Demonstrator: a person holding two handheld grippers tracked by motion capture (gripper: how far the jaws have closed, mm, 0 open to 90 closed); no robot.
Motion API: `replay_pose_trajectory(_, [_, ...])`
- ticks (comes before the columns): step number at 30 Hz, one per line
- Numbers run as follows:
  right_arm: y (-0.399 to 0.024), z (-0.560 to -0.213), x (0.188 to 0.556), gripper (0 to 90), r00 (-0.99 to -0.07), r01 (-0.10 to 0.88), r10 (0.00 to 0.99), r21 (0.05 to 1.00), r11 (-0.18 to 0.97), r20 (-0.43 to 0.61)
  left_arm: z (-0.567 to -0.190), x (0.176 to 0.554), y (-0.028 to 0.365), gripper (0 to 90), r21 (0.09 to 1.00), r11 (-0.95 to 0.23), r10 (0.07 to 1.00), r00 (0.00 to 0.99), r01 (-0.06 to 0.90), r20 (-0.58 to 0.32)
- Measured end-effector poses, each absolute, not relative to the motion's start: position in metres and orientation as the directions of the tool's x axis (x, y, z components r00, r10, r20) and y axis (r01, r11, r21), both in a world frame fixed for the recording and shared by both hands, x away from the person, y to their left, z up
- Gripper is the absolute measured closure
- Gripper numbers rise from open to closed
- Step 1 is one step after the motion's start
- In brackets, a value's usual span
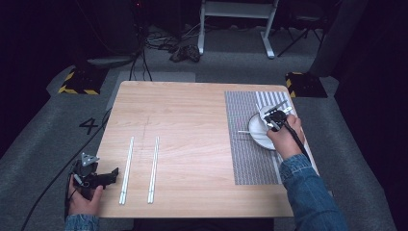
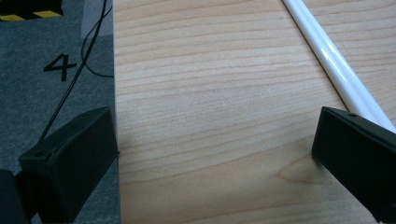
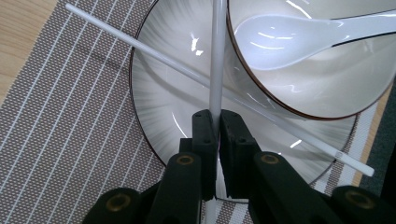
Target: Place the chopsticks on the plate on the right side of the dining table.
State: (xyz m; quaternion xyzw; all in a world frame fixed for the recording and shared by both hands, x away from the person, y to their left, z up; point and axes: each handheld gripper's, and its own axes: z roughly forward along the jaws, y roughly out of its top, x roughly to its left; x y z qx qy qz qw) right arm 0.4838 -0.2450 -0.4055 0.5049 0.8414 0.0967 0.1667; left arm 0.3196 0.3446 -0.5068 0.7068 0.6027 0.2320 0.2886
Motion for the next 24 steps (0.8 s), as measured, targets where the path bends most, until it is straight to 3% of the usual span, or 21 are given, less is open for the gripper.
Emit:
replay_pose_trajectory(19, [-0.246, -0.427, 0.491, 85.2, -0.435, 0.833, 0.886, 0.3, 0.464, -0.162, -0.507, 0.32, 0.345, 0.1, 0.688, -0.107, 0.986, 0.166, 0.718, -0.02])
replay_pose_trajectory(24, [-0.25, -0.43, 0.49, 75.6, -0.427, 0.836, 0.892, 0.312, 0.452, -0.149, -0.507, 0.32, 0.345, 0.1, 0.688, -0.107, 0.986, 0.166, 0.717, -0.02])
